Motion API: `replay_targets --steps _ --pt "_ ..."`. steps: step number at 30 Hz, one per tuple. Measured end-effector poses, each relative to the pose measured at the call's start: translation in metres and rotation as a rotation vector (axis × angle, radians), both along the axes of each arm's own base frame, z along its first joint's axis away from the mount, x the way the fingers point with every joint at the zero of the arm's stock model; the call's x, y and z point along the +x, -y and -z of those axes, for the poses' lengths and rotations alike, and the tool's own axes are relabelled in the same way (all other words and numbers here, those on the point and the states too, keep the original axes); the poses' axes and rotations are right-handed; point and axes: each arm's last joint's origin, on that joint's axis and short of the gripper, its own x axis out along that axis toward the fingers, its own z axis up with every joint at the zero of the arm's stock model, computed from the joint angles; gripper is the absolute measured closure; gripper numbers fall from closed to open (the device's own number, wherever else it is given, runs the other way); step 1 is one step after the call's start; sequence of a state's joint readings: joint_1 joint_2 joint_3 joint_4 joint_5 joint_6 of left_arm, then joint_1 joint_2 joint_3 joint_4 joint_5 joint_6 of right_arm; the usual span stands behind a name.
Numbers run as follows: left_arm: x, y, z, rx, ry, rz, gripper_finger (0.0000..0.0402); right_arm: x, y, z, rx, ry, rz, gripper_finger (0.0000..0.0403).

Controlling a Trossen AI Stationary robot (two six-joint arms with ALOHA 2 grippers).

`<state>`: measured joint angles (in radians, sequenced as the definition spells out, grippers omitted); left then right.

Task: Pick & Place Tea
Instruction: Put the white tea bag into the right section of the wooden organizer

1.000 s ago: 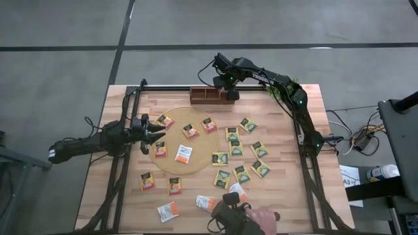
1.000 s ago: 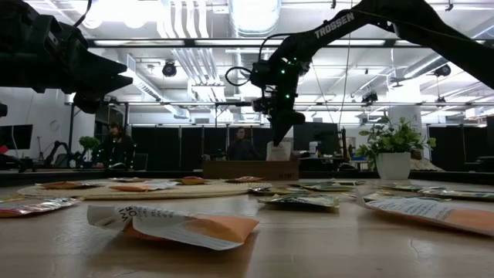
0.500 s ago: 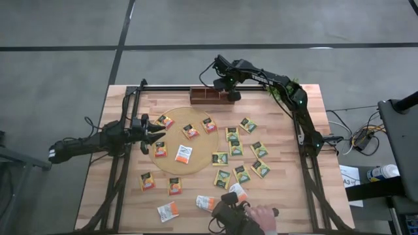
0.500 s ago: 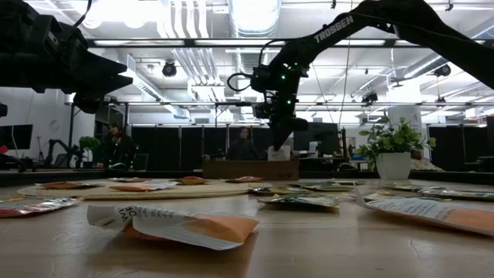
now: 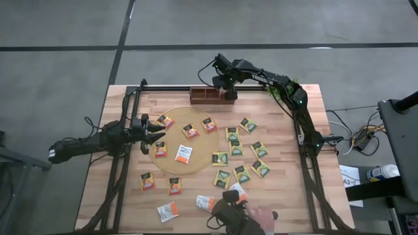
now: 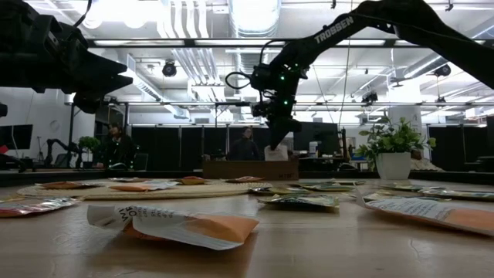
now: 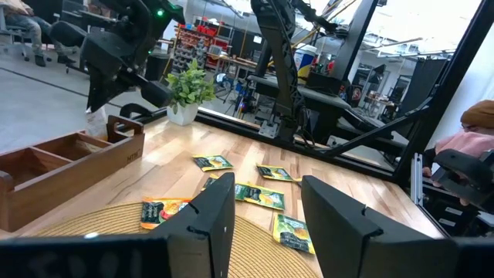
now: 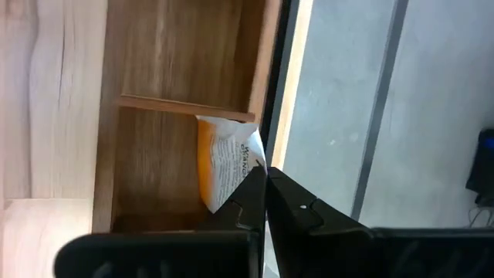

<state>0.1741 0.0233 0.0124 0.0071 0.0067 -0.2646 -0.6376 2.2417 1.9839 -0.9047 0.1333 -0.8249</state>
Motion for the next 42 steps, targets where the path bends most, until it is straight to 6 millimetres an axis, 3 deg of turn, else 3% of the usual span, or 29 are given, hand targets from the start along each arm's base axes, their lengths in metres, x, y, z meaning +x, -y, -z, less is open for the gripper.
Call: replay_targets --steps 9,26,35,42 --pt "0.000 0.000 0.000 0.000 0.000 0.000 0.0257 -0.002 0.000 0.000 0.001 -0.012 0.046 0.0378" --pt "0.000 0.000 0.000 0.000 0.000 0.000 0.0257 -0.002 0.005 -0.005 -0.048 0.010 0.121 0.0210" --pt "0.000 0.000 0.000 0.000 0.000 0.000 0.0257 0.001 0.007 -0.026 -0.072 0.063 0.119 0.0181" --pt "0.000 0.000 0.000 0.000 0.000 0.000 0.0257 0.002 0.003 -0.053 -0.028 0.131 0.168 0.0169"
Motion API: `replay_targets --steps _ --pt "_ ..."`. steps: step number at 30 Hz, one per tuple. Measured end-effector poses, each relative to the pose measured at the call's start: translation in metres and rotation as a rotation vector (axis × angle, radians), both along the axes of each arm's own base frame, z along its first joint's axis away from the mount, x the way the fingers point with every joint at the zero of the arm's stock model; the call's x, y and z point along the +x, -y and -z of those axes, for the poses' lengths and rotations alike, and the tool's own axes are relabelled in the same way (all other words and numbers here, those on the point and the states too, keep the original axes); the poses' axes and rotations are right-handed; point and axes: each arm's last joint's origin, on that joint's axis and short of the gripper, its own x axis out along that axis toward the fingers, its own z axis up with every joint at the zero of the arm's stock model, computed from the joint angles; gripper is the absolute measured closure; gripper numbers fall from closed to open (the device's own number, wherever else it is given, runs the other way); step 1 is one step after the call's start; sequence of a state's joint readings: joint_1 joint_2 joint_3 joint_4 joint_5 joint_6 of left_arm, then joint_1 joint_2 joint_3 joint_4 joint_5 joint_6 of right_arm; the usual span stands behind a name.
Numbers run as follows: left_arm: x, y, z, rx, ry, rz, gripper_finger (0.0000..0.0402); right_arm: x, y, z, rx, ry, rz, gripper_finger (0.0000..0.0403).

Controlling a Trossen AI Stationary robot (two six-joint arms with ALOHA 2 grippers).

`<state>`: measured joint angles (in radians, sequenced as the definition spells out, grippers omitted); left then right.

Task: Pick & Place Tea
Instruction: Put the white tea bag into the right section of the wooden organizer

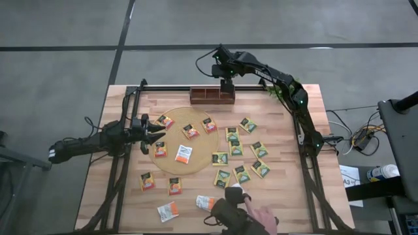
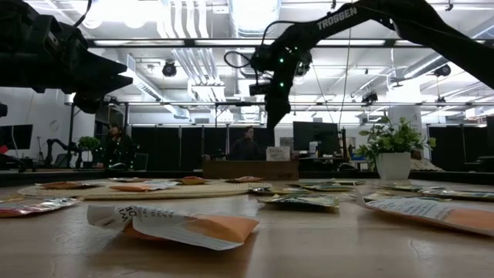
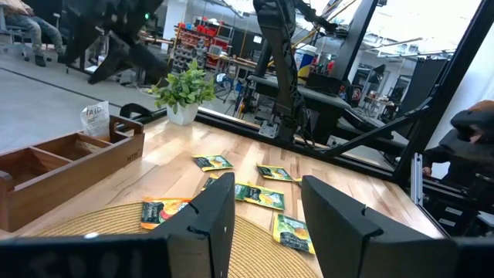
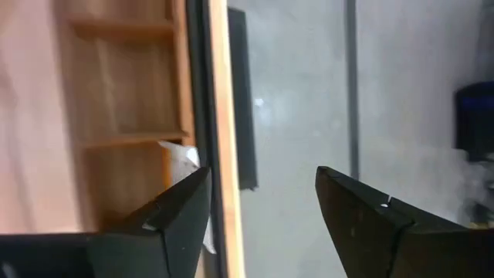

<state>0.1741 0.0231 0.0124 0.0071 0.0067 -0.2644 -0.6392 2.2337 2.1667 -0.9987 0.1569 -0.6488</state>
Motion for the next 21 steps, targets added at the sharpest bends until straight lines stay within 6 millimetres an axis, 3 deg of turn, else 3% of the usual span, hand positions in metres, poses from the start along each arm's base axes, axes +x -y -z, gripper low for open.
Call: replay_targets --steps 11,21 --pt "0.000 0.000 0.000 0.000 0.000 0.000 0.0257 0.001 -0.022 -0.046 0.061 0.066 0.050 0.0170" --pt "0.000 0.000 0.000 0.000 0.000 0.000 0.0257 0.008 -0.061 -0.066 0.200 0.168 0.038 0.0172"
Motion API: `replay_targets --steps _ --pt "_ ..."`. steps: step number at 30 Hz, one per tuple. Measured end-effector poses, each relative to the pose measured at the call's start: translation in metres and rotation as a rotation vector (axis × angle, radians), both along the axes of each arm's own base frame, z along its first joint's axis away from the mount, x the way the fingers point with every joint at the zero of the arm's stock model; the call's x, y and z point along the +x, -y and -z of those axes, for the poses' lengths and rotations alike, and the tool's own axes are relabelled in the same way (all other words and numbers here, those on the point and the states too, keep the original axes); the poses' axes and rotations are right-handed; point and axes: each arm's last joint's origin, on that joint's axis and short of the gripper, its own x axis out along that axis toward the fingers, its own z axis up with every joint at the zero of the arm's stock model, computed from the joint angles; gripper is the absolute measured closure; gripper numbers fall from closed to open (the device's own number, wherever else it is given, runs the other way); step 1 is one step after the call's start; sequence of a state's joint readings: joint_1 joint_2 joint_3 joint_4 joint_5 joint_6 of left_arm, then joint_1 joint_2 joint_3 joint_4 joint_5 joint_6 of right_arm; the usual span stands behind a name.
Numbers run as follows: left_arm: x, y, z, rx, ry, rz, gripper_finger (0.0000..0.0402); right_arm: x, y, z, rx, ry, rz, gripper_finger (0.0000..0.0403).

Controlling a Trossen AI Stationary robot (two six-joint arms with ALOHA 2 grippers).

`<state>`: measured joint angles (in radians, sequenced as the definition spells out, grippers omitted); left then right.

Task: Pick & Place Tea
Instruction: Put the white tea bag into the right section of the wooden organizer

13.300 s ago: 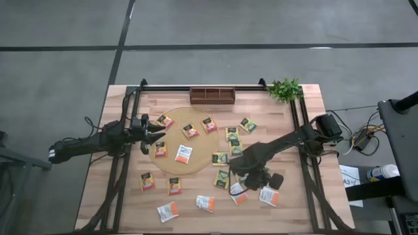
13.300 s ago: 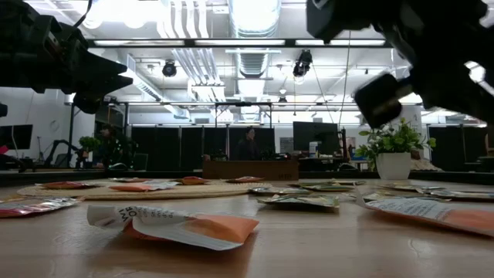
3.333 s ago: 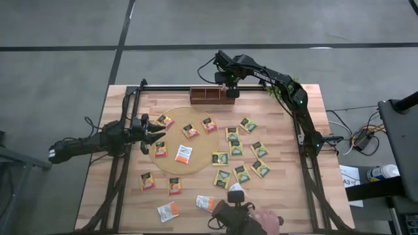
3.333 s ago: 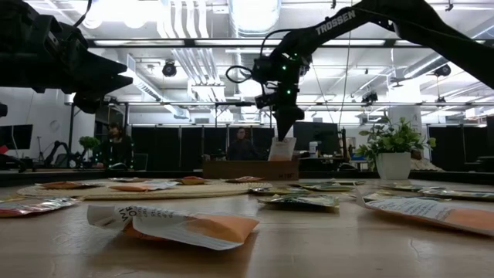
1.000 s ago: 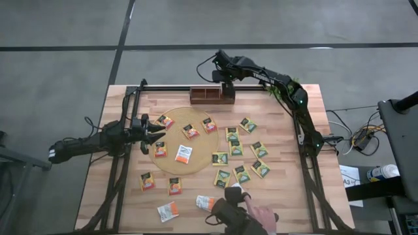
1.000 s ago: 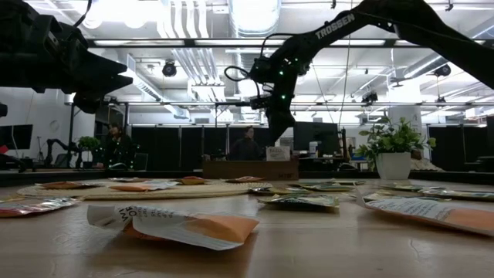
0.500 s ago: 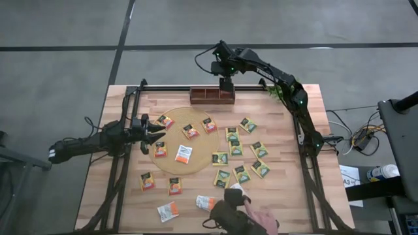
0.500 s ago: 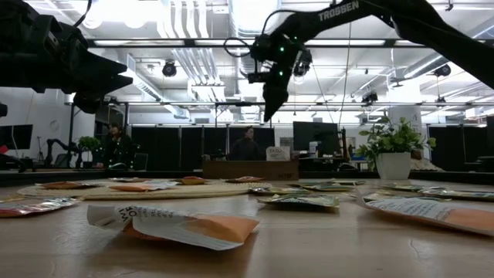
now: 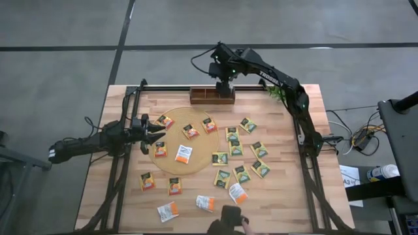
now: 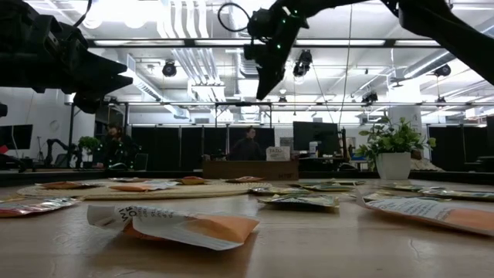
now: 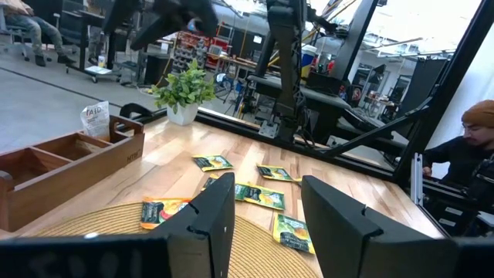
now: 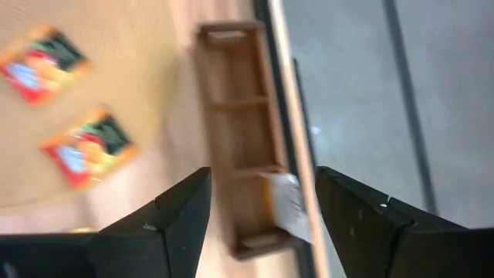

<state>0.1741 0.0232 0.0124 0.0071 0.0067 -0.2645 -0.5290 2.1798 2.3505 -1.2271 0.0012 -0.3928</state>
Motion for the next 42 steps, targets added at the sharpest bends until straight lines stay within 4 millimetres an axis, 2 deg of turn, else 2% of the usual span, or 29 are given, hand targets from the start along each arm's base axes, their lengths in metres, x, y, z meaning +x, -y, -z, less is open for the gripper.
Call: replay_targets --steps 20,42 --pt "0.000 0.000 0.000 0.000 0.000 0.000 0.0257 0.040 -0.098 -0.001 0.178 0.060 0.082 0.0174" --pt "0.000 0.000 0.000 0.000 0.000 0.000 0.0257 0.037 -0.190 0.007 0.214 -0.184 -0.101 0.0177"
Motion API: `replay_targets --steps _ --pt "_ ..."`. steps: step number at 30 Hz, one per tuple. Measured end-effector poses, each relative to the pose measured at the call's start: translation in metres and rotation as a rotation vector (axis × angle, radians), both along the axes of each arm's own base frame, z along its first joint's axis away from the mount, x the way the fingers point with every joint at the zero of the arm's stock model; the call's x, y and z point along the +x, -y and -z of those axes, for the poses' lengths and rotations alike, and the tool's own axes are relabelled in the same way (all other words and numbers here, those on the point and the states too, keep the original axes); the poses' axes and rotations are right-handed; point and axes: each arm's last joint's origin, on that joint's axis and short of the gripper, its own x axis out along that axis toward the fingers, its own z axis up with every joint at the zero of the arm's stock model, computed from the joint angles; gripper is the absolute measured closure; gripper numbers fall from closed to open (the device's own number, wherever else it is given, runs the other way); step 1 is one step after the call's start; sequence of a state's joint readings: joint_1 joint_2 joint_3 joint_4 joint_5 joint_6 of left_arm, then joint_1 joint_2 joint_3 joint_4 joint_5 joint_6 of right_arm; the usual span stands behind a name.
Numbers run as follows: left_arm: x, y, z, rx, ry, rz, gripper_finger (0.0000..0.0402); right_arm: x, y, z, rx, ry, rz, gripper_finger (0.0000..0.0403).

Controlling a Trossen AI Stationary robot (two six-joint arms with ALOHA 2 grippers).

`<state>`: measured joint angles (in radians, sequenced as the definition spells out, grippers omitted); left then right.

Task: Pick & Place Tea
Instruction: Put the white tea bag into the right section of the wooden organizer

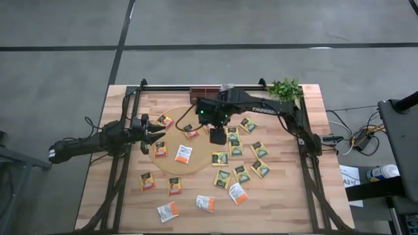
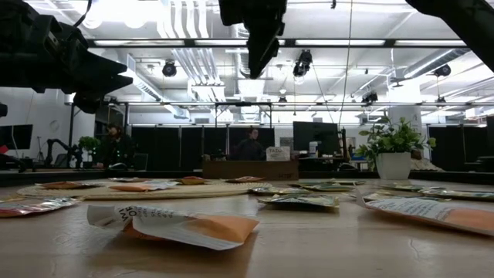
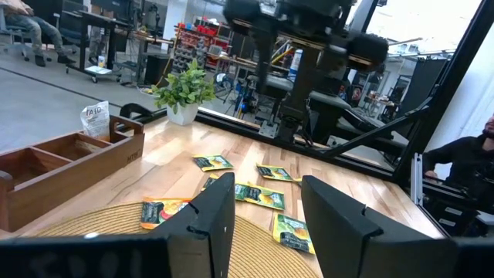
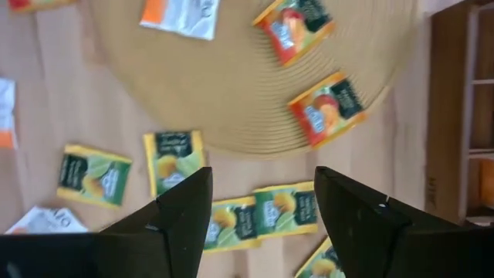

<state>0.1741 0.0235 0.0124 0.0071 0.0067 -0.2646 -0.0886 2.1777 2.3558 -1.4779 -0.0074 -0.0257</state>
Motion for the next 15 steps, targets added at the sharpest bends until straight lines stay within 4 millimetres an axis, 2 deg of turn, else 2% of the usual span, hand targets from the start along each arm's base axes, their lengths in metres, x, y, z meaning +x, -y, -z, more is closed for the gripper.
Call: replay_targets --steps 15 --pt "0.000 0.000 0.000 0.000 0.000 0.000 0.0257 -0.005 -0.059 0.002 -0.001 -0.064 -0.150 0.0177"
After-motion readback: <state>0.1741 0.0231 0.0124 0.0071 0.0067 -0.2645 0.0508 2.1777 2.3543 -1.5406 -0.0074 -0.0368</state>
